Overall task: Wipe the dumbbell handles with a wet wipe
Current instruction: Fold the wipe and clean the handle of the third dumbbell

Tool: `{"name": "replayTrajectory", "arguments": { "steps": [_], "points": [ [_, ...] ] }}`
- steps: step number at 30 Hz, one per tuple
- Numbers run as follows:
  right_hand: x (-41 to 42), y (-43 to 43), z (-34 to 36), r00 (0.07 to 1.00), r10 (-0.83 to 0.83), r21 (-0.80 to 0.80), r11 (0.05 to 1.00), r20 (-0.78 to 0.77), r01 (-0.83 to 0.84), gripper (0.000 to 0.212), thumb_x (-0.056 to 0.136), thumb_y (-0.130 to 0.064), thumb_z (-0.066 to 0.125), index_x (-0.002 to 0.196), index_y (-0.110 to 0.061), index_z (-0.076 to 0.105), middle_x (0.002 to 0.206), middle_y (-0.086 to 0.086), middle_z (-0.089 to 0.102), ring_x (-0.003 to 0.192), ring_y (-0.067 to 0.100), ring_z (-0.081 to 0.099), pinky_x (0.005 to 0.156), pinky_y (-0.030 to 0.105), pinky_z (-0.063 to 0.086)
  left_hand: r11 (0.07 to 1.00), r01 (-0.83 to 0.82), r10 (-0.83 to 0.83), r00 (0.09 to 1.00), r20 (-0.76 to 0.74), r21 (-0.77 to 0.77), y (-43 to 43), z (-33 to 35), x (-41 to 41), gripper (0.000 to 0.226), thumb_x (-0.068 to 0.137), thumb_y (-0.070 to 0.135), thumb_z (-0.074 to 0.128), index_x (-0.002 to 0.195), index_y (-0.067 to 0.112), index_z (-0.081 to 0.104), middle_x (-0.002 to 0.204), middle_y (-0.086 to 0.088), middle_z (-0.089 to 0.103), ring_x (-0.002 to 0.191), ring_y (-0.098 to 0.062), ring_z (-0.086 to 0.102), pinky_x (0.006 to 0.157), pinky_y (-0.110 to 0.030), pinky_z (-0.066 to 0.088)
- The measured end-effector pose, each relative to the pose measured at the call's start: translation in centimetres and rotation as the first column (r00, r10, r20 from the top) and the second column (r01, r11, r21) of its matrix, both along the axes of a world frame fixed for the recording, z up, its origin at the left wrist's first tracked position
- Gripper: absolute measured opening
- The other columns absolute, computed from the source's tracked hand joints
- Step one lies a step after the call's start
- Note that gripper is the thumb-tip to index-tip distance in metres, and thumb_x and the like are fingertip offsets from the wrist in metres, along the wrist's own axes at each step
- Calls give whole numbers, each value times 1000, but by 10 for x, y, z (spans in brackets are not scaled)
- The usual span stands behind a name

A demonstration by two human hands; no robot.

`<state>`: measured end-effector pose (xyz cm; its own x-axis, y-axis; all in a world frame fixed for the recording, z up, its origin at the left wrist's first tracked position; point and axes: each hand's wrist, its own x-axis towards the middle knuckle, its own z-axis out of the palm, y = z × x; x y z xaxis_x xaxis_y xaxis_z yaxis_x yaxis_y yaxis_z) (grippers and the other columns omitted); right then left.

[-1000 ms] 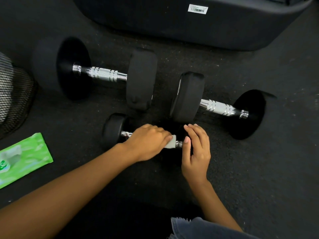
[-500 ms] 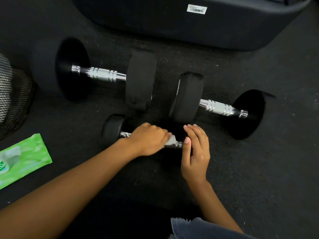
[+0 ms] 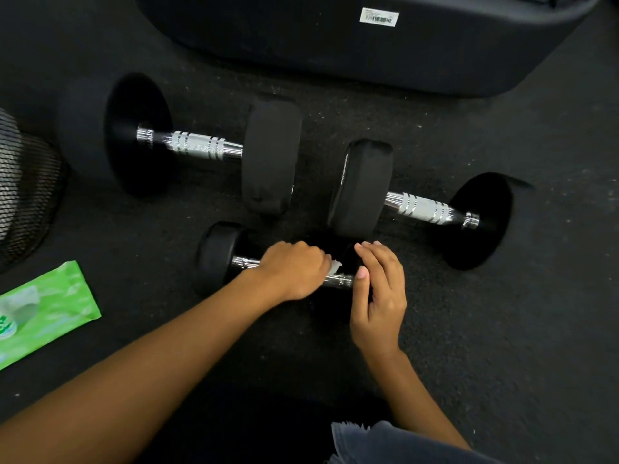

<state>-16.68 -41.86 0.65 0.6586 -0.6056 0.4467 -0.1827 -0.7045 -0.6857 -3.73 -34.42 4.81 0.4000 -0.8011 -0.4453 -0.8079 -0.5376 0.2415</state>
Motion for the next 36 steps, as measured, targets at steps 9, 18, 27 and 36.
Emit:
{"name": "replayTrajectory", "arguments": {
  "steps": [9, 18, 27, 36],
  "points": [
    [-1, -1, 1, 1000, 8, 14, 1000, -1, -8, 39, 98, -22, 36, 114, 1, 62, 117, 12, 61, 119, 24, 51, 100, 41, 42, 907, 138, -115, 990, 83, -397, 25, -19, -23, 59, 92, 36, 10, 124, 13, 53, 120, -4, 61, 108, -20, 56, 96, -33, 37],
    [1, 1, 2, 1000, -13, 23, 1000, -19, 13, 35, 95, -17, 39, 114, 1, 62, 118, 11, 61, 120, 22, 50, 102, 38, 41, 761, 84, 30, 986, 164, -643, 25, -30, -37, 28, 78, 22, 53, 99, 8, 66, 99, -4, 67, 90, -20, 60, 91, -29, 37],
    [1, 0, 2, 1000, -7, 13, 1000, -16, 7, 33, 94, -15, 40, 115, 0, 62, 118, 11, 60, 119, 22, 50, 101, 41, 42, 692, 103, 26, 985, 168, -714, 50, -38, -18, 23, 80, 20, 54, 95, 5, 64, 103, -6, 63, 98, -15, 51, 106, -26, 26],
    [2, 0, 2, 1000, -19, 10, 1000, -9, 19, 34, 94, -15, 40, 113, 1, 63, 117, 12, 61, 119, 22, 50, 101, 38, 41, 678, 100, 39, 984, 172, -728, 21, -41, -39, 13, 78, 8, 53, 87, 4, 62, 94, -9, 63, 92, -19, 51, 103, -31, 31]
  ]
}}
